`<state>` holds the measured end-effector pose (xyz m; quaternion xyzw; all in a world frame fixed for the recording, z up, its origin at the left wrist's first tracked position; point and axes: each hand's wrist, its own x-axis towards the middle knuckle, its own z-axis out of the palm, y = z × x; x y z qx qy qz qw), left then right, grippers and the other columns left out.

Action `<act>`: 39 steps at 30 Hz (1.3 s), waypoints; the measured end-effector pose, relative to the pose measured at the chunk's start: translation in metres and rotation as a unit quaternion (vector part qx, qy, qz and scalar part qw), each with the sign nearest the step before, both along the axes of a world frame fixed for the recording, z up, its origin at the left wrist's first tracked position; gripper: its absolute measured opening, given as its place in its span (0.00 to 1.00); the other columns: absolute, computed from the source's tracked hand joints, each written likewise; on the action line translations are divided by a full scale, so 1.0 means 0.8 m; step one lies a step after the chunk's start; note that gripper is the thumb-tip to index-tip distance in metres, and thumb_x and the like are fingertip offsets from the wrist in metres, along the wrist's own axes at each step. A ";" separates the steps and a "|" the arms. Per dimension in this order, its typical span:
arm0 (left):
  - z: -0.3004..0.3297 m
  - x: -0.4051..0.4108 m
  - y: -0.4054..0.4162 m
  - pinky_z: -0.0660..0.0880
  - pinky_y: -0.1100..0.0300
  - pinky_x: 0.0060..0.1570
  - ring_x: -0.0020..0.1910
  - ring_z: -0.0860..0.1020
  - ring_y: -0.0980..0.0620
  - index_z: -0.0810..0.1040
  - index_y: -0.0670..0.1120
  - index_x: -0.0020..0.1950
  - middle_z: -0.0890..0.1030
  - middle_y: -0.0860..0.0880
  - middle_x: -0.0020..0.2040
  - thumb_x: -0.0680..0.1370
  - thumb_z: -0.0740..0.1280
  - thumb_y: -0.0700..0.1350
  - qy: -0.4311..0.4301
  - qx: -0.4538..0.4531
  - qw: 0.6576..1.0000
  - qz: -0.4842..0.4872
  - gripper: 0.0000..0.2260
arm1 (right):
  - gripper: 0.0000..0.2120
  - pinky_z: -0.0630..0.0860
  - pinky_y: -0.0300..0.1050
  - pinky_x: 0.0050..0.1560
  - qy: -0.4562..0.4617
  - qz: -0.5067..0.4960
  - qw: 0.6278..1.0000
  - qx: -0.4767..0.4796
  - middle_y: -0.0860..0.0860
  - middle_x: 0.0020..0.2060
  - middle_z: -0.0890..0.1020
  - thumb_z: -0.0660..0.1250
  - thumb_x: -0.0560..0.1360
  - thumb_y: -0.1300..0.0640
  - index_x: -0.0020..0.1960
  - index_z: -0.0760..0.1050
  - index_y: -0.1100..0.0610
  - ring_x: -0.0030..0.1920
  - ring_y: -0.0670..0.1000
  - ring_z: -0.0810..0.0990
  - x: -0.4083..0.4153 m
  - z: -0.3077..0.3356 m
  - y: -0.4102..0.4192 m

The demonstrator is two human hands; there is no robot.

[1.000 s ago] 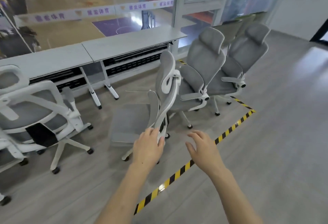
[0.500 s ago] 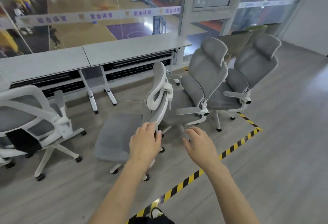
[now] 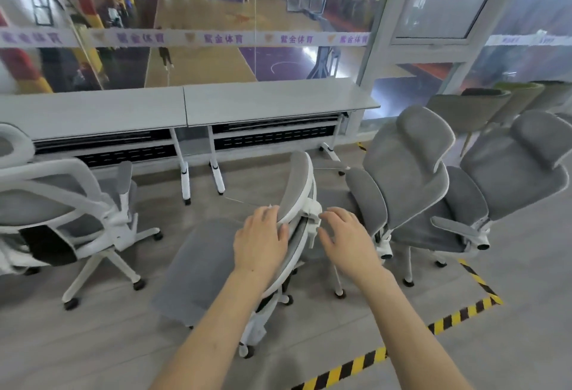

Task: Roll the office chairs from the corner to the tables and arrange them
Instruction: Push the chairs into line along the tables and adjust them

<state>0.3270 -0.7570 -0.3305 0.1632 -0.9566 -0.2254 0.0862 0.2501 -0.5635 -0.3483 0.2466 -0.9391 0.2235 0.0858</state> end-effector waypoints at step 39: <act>-0.017 0.009 -0.047 0.63 0.49 0.71 0.64 0.67 0.51 0.74 0.70 0.69 0.70 0.59 0.56 0.83 0.58 0.64 -0.084 0.032 0.981 0.175 0.15 | 0.24 0.55 0.64 0.79 0.038 0.320 0.945 -0.045 0.39 0.45 0.73 0.60 0.78 0.30 0.53 0.82 0.48 0.54 0.48 0.76 -0.167 -0.035 -0.106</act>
